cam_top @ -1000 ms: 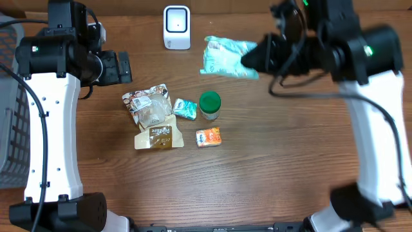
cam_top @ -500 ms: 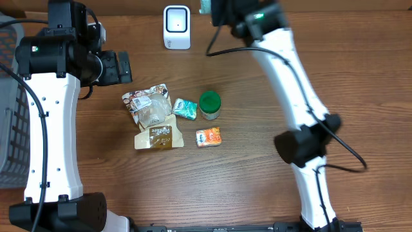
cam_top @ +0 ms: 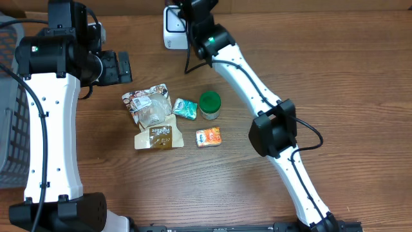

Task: Scan the item barcode

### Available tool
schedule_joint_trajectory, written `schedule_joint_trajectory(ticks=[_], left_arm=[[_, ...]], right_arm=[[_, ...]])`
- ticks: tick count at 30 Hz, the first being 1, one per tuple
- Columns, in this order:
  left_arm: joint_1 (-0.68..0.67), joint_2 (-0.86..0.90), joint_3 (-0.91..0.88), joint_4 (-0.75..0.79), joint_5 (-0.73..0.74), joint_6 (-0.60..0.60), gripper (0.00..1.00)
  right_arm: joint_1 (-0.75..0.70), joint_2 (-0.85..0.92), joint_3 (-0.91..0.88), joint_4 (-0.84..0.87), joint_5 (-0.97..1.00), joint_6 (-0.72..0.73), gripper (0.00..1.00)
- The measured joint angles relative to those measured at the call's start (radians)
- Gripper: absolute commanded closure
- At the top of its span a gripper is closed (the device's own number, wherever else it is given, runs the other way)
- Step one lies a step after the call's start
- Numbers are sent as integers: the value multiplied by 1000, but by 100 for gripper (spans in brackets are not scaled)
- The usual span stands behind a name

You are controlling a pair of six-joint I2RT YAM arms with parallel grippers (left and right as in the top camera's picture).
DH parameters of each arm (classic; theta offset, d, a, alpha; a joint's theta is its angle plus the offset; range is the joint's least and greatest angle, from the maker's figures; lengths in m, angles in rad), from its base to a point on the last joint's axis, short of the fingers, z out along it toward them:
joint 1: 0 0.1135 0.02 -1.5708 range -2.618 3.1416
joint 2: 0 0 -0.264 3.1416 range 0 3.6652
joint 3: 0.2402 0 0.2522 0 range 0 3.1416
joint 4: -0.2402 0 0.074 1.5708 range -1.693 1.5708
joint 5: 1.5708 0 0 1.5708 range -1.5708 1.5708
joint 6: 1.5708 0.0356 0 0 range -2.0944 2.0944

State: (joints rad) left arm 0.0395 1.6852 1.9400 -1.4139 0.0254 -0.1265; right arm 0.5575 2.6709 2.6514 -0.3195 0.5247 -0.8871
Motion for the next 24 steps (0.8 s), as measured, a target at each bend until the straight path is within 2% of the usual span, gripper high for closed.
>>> schedule_joint_trajectory(ticks=[3,7,24], left_arm=[[0,0,0,0,0,0,0],[0,0,0,0,0,0,1],[0,0,0,0,0,0,0]], right_arm=[[8,31,0,1,4,-122,96],[19,64,0,-18,5,-212,96],[22,72,0,-35,-3,-270,96]])
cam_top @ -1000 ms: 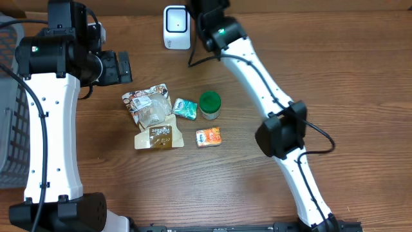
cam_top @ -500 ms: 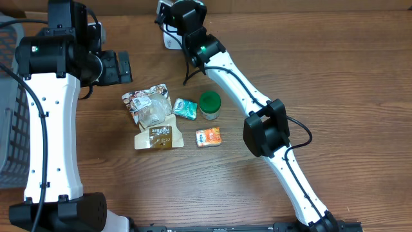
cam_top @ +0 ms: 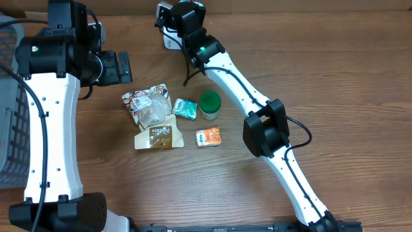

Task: Scan the item barcode

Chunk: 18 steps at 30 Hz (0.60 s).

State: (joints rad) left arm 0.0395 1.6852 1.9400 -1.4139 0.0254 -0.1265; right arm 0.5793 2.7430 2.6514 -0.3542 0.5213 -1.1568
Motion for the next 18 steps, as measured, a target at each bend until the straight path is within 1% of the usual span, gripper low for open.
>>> schedule_joint_trajectory(ticks=[3,13,18], left_arm=[[0,0,0,0,0,0,1],[0,0,0,0,0,0,1],[0,0,0,0,0,0,0]], right_arm=[[2,0,0,-9,-12,-10,96],[23,0,0,-11,-20,-158,96],[26,0,0,37,-17,-192,96]])
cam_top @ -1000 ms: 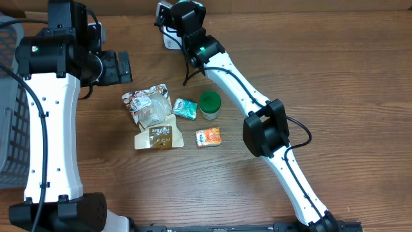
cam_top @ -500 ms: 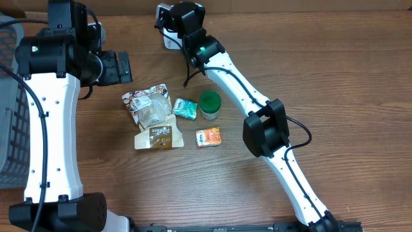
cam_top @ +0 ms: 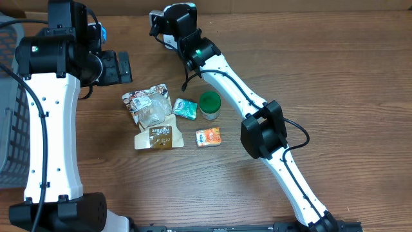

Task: Scan the item barcode

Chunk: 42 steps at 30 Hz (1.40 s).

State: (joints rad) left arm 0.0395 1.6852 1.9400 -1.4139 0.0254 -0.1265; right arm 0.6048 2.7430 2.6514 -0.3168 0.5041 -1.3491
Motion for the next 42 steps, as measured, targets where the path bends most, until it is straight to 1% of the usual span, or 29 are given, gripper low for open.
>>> schedule_joint_trajectory(ticks=[4,7,10,13,16,18,20,23,26,30,33,36,38,42], left_arm=[[0,0,0,0,0,0,0],[0,0,0,0,0,0,1],[0,0,0,0,0,0,1],[0,0,0,0,0,0,0],[0,0,0,0,0,0,1],[0,0,0,0,0,0,0],[0,0,0,0,0,0,1],[0,0,0,0,0,0,0],[0,0,0,0,0,0,0],[0,0,0,0,0,0,0],[0,0,0,0,0,0,0],[0,0,0,0,0,0,0],[0,0,0,0,0,0,1],[0,0,0,0,0,0,0]], right_arm=[[3,0,0,41,13,-3,96],[5,0,0,44,20,50,96],[2,-5,0,35,21,158,96],[-9,-31,0,-18,17,296,96],[-34,-104,-1,-164,-4,447,96],[-65,-196,-3,-322,-48,576,96],[-90,-275,-4,-430,-98,667,96],[-148,-441,-3,-621,-216,877,96],[-219,-609,0,-814,-322,1139,96],[-343,-767,17,-1067,-459,1379,96],[-450,-810,21,-1225,-563,1463,96],[-562,-798,17,-1355,-654,1511,96],[-613,-781,-6,-1379,-687,1530,96],[-697,-763,-142,-1358,-741,1559,96]])
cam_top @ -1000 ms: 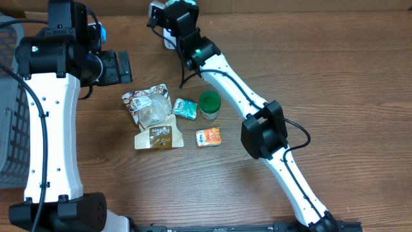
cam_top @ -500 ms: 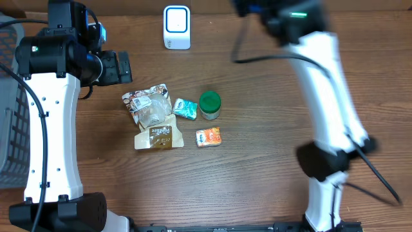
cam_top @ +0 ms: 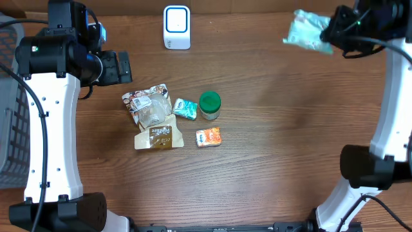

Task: Scan the item barcode

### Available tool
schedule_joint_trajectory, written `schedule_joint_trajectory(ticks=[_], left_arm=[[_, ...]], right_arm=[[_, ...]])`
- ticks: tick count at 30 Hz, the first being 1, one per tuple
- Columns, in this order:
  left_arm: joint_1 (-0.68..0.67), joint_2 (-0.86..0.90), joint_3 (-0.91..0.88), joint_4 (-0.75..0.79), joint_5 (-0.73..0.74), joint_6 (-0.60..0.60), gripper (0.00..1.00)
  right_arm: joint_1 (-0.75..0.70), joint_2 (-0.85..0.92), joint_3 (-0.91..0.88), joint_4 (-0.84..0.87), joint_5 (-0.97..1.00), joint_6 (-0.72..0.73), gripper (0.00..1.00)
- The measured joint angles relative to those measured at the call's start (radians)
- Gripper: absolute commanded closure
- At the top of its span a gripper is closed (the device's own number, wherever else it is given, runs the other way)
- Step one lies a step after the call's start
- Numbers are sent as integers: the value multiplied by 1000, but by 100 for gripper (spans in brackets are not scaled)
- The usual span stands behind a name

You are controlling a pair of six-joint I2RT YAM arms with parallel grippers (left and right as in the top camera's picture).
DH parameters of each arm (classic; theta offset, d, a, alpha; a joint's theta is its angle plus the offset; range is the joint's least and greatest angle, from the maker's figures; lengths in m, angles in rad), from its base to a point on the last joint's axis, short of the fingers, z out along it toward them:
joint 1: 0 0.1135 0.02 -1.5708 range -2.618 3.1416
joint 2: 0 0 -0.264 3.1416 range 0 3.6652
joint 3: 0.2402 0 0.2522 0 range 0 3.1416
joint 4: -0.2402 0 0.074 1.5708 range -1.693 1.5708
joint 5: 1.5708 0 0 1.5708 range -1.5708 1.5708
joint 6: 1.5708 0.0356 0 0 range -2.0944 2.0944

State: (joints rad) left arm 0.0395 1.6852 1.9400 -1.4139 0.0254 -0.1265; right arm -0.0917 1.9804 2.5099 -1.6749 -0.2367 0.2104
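Observation:
The white barcode scanner [cam_top: 176, 27] stands at the back of the table, in the middle. My right gripper [cam_top: 329, 31] is far off at the back right, shut on a pale green and white packet [cam_top: 307, 29] that it holds in the air. At the left, my left gripper [cam_top: 120, 67] hangs above the table beside the pile of items. Its jaws are too dark to read.
In the middle of the table lie a clear snack bag [cam_top: 148, 103], a brown pouch [cam_top: 157, 136], a teal packet [cam_top: 185, 108], a green-lidded jar [cam_top: 210, 105] and an orange packet [cam_top: 208, 136]. A grey basket [cam_top: 9, 129] stands at the left edge.
My right arm was stretched over the scanner at the back centre. Now it is at the back right with the pale packet in its gripper, and the scanner is uncovered. The left arm has not moved.
My right gripper was over the scanner, covering most of it. At the two later moments it stood a little further left each time, still at the scanner. Now it holds a pale packet far to the right. The left arm and table items stayed put.

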Motion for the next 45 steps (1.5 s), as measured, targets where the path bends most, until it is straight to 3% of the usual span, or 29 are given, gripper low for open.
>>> schedule_joint_trajectory(ticks=[15,17,20,27,39,45], left_arm=[[0,0,0,0,0,0,0],[0,0,0,0,0,0,0],[0,0,0,0,0,0,0],[0,0,0,0,0,0,0],[0,0,0,0,0,0,1],[0,0,0,0,0,0,1]], right_arm=[[-128,34,-769,420,-43,86,96],[-149,40,-823,452,-44,92,86],[-175,43,-846,455,-42,98,64],[-200,42,-819,372,-47,56,55],[-105,-27,-622,131,-119,-113,54],[55,-32,-623,131,-156,-139,68]])
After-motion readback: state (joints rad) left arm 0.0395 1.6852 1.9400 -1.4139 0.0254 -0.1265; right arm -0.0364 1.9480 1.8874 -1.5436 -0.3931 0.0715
